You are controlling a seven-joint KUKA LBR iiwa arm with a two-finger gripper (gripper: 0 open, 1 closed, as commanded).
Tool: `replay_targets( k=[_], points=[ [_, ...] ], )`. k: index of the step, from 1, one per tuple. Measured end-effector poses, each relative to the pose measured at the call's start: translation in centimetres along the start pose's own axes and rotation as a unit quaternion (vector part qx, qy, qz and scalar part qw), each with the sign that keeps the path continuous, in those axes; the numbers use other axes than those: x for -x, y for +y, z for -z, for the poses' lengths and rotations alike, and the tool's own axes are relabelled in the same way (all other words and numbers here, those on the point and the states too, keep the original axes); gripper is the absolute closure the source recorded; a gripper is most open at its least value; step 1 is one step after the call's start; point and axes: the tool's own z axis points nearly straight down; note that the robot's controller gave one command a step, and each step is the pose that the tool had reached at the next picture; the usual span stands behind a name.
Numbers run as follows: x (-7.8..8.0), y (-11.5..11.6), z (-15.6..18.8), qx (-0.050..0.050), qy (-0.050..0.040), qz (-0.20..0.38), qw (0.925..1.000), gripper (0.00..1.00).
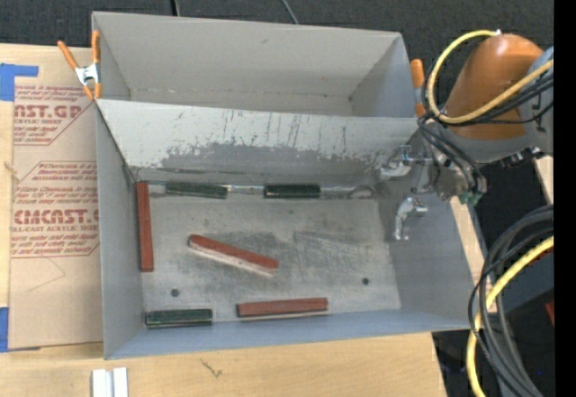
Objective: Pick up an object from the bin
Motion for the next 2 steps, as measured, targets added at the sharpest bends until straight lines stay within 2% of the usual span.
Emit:
replay_targets(
  k=[1,2],
  points=[
    [-0.9,7.4,-3.2,0.000,-0.0002,0.038,0.9993,0.00],
    [-2.6,9.4,-6.2,0.003,-0.0004,0.017,0.9998,0.00]
  ],
)
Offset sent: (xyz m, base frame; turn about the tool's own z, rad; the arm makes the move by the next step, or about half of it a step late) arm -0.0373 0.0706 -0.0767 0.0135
